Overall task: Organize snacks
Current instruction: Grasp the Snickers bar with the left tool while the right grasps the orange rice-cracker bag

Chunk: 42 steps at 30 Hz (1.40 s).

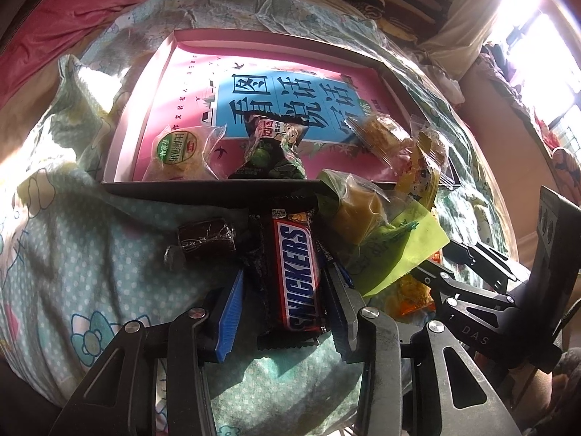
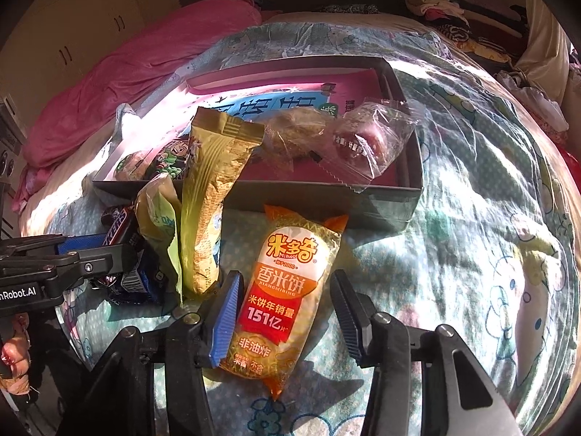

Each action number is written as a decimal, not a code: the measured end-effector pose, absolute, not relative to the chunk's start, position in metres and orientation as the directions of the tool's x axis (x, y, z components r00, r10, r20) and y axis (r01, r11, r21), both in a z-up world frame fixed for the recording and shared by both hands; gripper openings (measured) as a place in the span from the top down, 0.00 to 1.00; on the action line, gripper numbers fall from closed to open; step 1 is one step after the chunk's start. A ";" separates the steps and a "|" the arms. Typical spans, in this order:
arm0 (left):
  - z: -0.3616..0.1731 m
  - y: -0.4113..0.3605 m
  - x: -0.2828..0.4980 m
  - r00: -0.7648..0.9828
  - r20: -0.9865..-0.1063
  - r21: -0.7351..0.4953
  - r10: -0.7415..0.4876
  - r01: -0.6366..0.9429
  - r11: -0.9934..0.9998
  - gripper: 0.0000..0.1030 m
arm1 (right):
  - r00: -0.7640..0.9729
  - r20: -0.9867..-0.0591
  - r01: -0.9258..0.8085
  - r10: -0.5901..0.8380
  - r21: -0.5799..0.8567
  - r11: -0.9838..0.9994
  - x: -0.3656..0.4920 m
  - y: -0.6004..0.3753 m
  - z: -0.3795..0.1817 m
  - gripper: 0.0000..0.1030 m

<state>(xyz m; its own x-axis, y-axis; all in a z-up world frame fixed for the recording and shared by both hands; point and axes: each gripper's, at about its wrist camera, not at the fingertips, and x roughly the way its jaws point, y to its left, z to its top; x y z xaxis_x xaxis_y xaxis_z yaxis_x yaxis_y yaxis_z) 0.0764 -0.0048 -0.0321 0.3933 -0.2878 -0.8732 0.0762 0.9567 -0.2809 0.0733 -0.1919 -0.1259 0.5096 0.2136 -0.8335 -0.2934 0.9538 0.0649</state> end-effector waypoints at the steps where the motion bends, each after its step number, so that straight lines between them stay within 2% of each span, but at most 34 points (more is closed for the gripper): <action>1: -0.032 -0.005 0.077 0.393 -0.873 -0.281 -0.288 0.075 0.957 0.58 | 0.510 -0.834 -0.300 0.213 0.060 0.952 0.074 -0.190 -0.127 0.55; 9: -0.033 -0.004 0.078 0.395 -0.874 -0.278 -0.284 0.074 0.958 0.58 | 0.488 -0.834 -0.364 0.257 0.074 0.929 0.069 -0.179 -0.126 0.63; 13: -0.033 -0.005 0.079 0.397 -0.873 -0.275 -0.283 0.077 0.958 0.58 | 0.468 -0.825 -0.351 0.317 0.155 0.923 0.069 -0.189 -0.123 0.64; 17: -0.033 -0.008 0.079 0.397 -0.872 -0.271 -0.286 0.095 0.958 0.62 | 0.476 -0.803 -0.327 0.359 0.218 0.920 0.070 -0.200 -0.116 0.66; 19: -0.033 -0.009 0.078 0.399 -0.871 -0.269 -0.286 0.100 0.958 0.64 | 0.478 -0.793 -0.320 0.378 0.243 0.916 0.070 -0.204 -0.114 0.67; 21: -0.032 -0.009 0.077 0.405 -0.870 -0.264 -0.282 0.102 0.959 0.70 | 0.483 -0.785 -0.317 0.388 0.256 0.913 0.070 -0.207 -0.111 0.67; 42: -0.006 -0.008 0.070 0.454 -0.839 -0.271 -0.300 0.130 0.954 0.71 | 0.522 -0.754 -0.285 0.399 0.287 0.915 0.071 -0.219 -0.101 0.67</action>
